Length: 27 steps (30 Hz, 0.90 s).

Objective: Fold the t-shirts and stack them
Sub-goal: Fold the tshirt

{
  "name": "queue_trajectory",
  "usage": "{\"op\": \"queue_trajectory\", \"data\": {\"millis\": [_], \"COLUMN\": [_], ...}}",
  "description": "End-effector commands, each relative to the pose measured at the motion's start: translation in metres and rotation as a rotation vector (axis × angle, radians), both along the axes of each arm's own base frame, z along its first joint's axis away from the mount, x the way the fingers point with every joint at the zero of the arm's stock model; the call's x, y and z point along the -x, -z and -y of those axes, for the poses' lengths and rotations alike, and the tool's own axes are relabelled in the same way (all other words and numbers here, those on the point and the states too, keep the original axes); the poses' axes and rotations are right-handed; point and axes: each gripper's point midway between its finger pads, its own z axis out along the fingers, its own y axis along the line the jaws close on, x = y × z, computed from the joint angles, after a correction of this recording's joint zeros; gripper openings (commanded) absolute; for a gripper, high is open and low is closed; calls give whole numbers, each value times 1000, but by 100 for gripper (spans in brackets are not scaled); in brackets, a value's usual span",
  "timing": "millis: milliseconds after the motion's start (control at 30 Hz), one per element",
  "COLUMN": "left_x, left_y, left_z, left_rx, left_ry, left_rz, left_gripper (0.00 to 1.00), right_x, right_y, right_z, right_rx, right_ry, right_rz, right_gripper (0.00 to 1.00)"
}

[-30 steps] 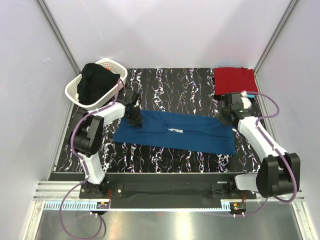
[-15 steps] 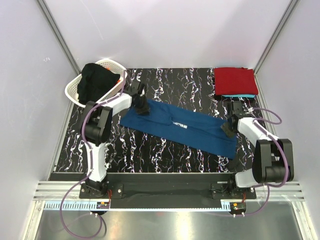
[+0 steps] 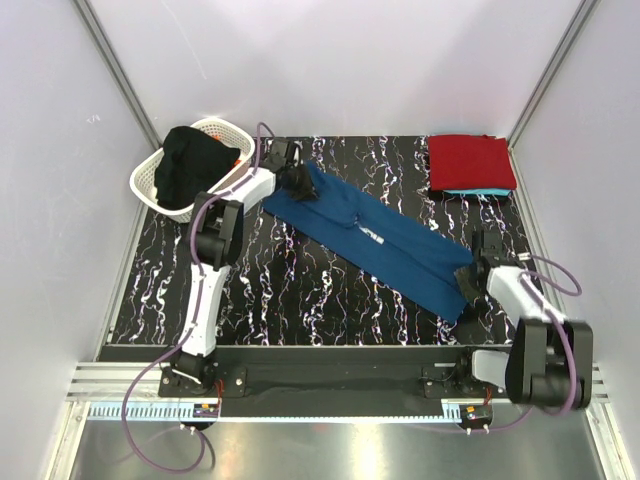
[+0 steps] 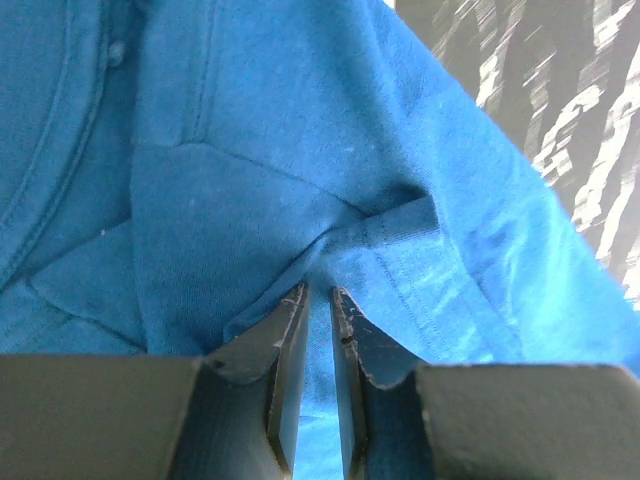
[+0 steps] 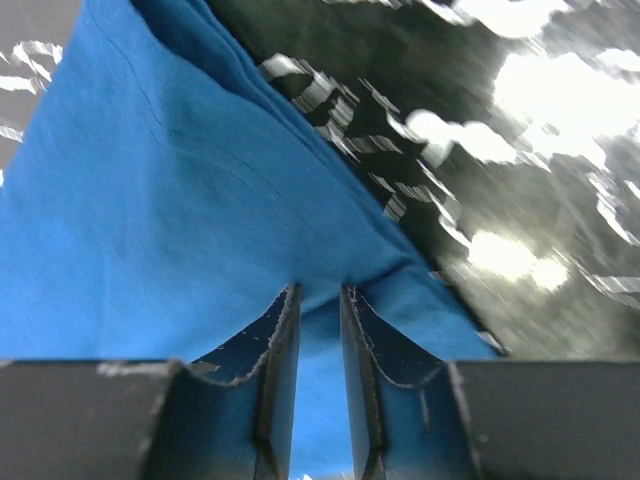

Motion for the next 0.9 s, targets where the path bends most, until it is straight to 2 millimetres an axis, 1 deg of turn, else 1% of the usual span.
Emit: {"op": "queue_trajectory", "data": {"millis": [0,33,67,133,167,200,233,267,300,333,367,400,433,467,533,567,633,667,700,733,767,800,833,867], "left_x": [-25,-27,-38,-42,-46,-45,-43,-38,-32,-28,-16,-6,7,20,41,64,85,108,117,124,140,147,157,160], "left_y": [0,-11,-30,-58,-74,-102,-117,-128,-160,-174,-175,-204,-195,-213,-211,-204,-195,-187,-183,-177,-166,-159,-152,-137], "left_z": [18,27,34,42,43,45,45,47,46,46,52,53,59,61,71,82,93,107,114,119,134,141,152,157], "left_rx": [99,153,191,241,257,272,286,290,295,290,280,271,247,256,263,252,224,210,201,184,181,178,172,155], "left_ry": [39,68,80,96,102,120,140,152,166,168,180,201,205,206,235,260,279,317,326,325,355,366,384,389], "left_rz": [30,39,89,134,173,226,252,267,322,349,348,412,395,414,404,383,381,365,360,353,322,306,287,260], "left_gripper": [22,22,22,23,24,24,25,25,25,25,25,26,26,25,24,24,24,23,23,20,15,2,0,0], "right_x": [6,2,-1,-6,-9,-16,-19,-23,-31,-33,-35,-38,-39,-41,-41,-41,-40,-41,-41,-40,-41,-41,-40,-39], "right_y": [-27,-45,-57,-98,-112,-135,-151,-163,-183,-192,-200,-212,-217,-220,-222,-221,-224,-228,-230,-234,-239,-243,-246,-248], "right_z": [-6,-7,-5,-1,-1,-2,-5,-8,-12,-22,-26,-29,-40,-43,-49,-51,-55,-57,-58,-61,-63,-64,-68,-69], "right_rx": [-40,-39,-29,-3,5,14,22,23,45,19,16,33,5,5,-6,-9,-18,-16,-4,-10,-7,1,-8,-11], "right_ry": [21,18,21,19,9,-11,-62,-98,-165,-225,-260,-318,-385,-416,-455,-468,-496,-510,-534,-561,-577,-596,-615,-624], "right_rz": [74,136,167,255,289,351,394,429,482,506,525,555,577,586,600,599,615,629,635,648,662,673,681,687], "right_gripper": [31,32,33,33,35,37,38,41,42,43,43,44,44,44,43,43,43,43,43,43,43,43,43,43]}}
